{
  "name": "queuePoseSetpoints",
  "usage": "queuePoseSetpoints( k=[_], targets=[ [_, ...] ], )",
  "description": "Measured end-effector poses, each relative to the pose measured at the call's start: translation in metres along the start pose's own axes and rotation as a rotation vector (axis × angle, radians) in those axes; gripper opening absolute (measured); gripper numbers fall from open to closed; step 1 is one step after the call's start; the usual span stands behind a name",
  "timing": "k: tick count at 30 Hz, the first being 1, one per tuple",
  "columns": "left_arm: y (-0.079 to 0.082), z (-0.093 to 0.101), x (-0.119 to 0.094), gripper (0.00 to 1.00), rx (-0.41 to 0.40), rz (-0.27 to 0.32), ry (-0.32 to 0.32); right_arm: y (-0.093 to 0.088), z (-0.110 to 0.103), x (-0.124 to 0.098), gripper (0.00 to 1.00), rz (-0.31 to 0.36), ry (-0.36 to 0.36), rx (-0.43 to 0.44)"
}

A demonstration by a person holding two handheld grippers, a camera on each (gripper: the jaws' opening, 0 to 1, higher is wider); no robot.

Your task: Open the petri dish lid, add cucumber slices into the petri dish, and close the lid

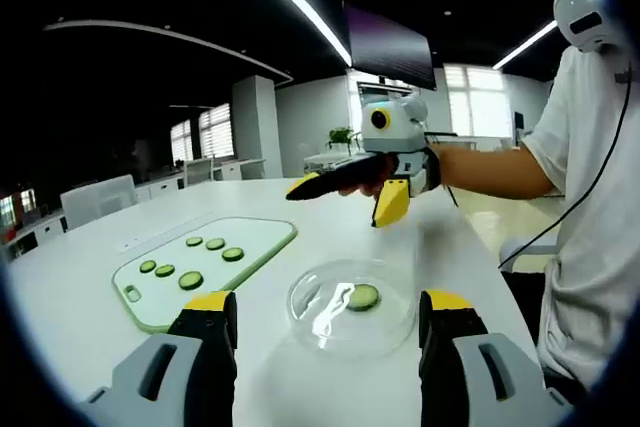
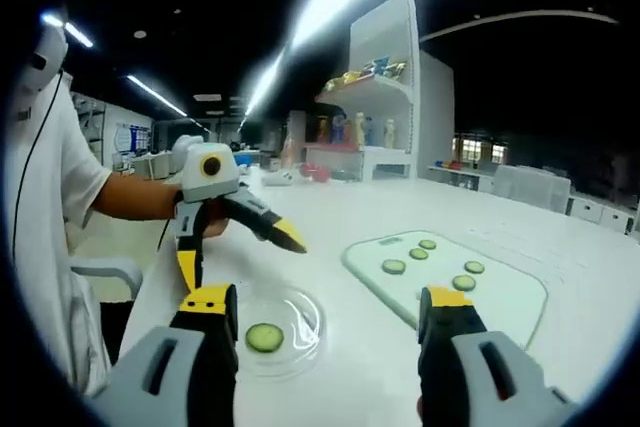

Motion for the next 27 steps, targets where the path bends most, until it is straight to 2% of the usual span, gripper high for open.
queuePoseSetpoints(
  k=[3, 4, 7, 9, 14, 16, 21, 22, 24, 27],
  targets=[
    [0.004, -0.009, -0.005, 0.72, 0.054, 0.002, 0.073, 0.01, 0.008, -0.009, 0.73, 0.05, -0.088, -0.014],
    [0.005, -0.015, -0.008, 0.7, 0.079, -0.003, 0.121, 0.013, 0.01, -0.013, 0.74, 0.068, -0.117, -0.003],
    [0.014, -0.023, -0.015, 0.7, 0.036, 0.037, 0.173, 0.021, 0.019, -0.026, 0.74, 0.129, -0.198, 0.002],
    [0.02, -0.028, -0.02, 0.71, 0.015, 0.069, 0.22, 0.024, 0.022, -0.034, 0.75, 0.143, -0.242, 0.004],
    [0.031, -0.04, -0.037, 0.73, 0.024, 0.105, 0.344, 0.027, 0.032, -0.06, 0.76, 0.156, -0.35, 0.0],
    [0.033, -0.045, -0.045, 0.73, 0.043, 0.099, 0.402, 0.028, 0.037, -0.072, 0.76, 0.155, -0.398, -0.008],
    [0.04, -0.049, -0.062, 0.74, 0.06, 0.127, 0.461, 0.03, 0.042, -0.101, 0.76, 0.153, -0.483, -0.022],
    [0.042, -0.052, -0.068, 0.74, 0.051, 0.141, 0.488, 0.03, 0.043, -0.107, 0.76, 0.157, -0.497, -0.022],
    [0.043, -0.059, -0.081, 0.74, 0.088, 0.129, 0.559, 0.031, 0.046, -0.118, 0.76, 0.157, -0.525, -0.021],
    [0.043, -0.065, -0.095, 0.74, 0.071, 0.139, 0.641, 0.028, 0.049, -0.138, 0.77, 0.137, -0.583, -0.027]
  ],
)
Point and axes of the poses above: the point that each gripper's makers call its tool centre point, and the gripper's own axes: x roughly forward along the fingers, z roughly to its right, y roughly out of its top, the point moved 6 cm from there along -x, roughly backward along the fingers, and after that the axes turned 4 degrees about y, right-handed, at the moved point
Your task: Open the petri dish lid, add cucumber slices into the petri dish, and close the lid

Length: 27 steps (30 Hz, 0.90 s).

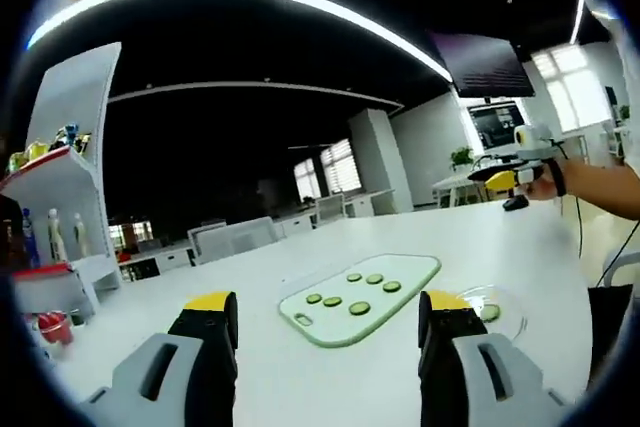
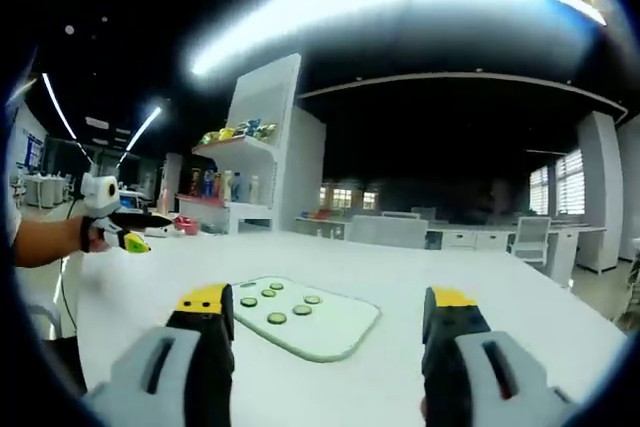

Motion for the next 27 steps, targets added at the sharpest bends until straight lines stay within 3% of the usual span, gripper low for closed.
queuePoseSetpoints(
  k=[11, 17, 27],
  targets=[
    [-0.002, -0.039, -0.032, 0.74, -0.034, 0.018, 0.158, 0.002, 0.031, -0.046, 0.76, 0.022, -0.119, 0.014],
    [-0.001, -0.06, -0.057, 0.74, -0.027, 0.02, 0.264, 0.005, 0.037, -0.064, 0.76, 0.03, -0.154, 0.014],
    [-0.004, -0.07, -0.075, 0.74, -0.053, 0.019, 0.319, -0.003, 0.041, -0.079, 0.76, 0.004, -0.191, 0.023]
  ],
)
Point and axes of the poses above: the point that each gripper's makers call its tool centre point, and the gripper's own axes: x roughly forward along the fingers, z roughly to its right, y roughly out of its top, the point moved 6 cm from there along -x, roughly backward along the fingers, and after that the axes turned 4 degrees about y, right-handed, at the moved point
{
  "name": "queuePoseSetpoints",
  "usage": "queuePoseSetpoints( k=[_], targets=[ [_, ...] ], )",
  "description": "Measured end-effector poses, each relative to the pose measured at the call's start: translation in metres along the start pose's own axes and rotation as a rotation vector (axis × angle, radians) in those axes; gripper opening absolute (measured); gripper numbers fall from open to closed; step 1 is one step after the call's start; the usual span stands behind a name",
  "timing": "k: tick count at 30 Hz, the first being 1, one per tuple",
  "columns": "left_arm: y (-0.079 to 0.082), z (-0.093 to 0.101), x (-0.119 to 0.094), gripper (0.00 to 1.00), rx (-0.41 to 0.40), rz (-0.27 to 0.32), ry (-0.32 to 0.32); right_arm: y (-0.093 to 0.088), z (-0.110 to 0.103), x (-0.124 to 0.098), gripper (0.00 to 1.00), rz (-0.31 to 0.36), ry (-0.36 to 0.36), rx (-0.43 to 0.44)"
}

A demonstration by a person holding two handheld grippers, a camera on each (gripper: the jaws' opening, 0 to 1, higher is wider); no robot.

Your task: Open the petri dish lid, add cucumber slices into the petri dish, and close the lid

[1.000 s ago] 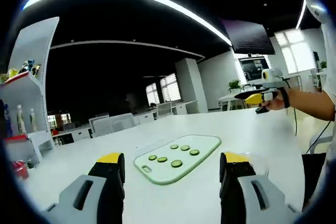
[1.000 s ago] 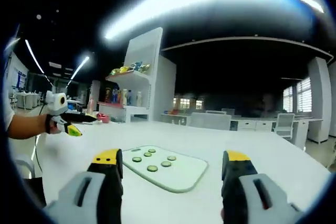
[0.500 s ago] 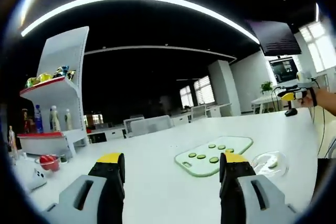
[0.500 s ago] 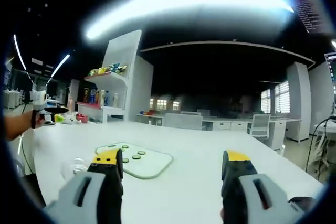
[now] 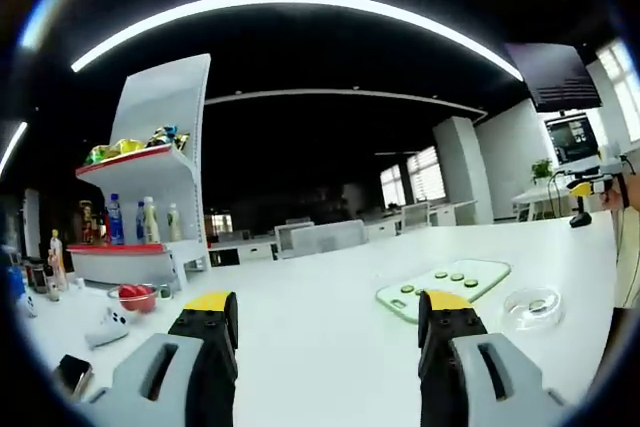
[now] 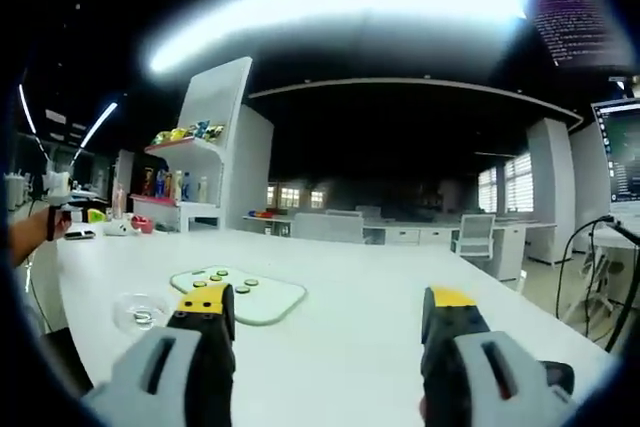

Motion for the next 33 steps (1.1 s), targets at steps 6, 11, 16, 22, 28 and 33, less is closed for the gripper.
queuePoseSetpoints(
  k=[6, 11, 16, 22, 28, 33],
  targets=[
    [0.002, 0.002, 0.0, 0.74, -0.009, 0.006, 0.0, 0.0, 0.001, -0.002, 0.76, -0.003, 0.001, -0.002],
    [0.004, 0.004, -0.003, 0.74, -0.01, 0.012, -0.001, 0.002, 0.003, -0.005, 0.76, 0.005, 0.0, 0.0],
    [0.004, 0.004, -0.008, 0.74, -0.051, 0.028, -0.018, 0.0, 0.004, -0.007, 0.76, 0.001, -0.005, -0.002],
    [0.006, 0.001, -0.011, 0.74, -0.078, 0.041, -0.015, -0.002, 0.005, -0.011, 0.75, 0.001, -0.013, 0.009],
    [0.008, 0.002, -0.01, 0.74, -0.08, 0.048, -0.013, 0.0, 0.003, -0.013, 0.75, 0.001, -0.012, 0.006],
    [0.008, 0.004, -0.012, 0.74, -0.077, 0.049, -0.018, 0.0, 0.002, -0.016, 0.75, 0.0, -0.013, 0.009]
  ],
)
Point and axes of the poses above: the point that each gripper's makers call its tool centre point, and the gripper's own axes: x roughly forward along the fingers, z roughly to its right, y roughly out of its top, the point moved 6 cm from there along -x, roughly backward along the fingers, and after that the axes turned 4 degrees about y, right-handed, at the moved point
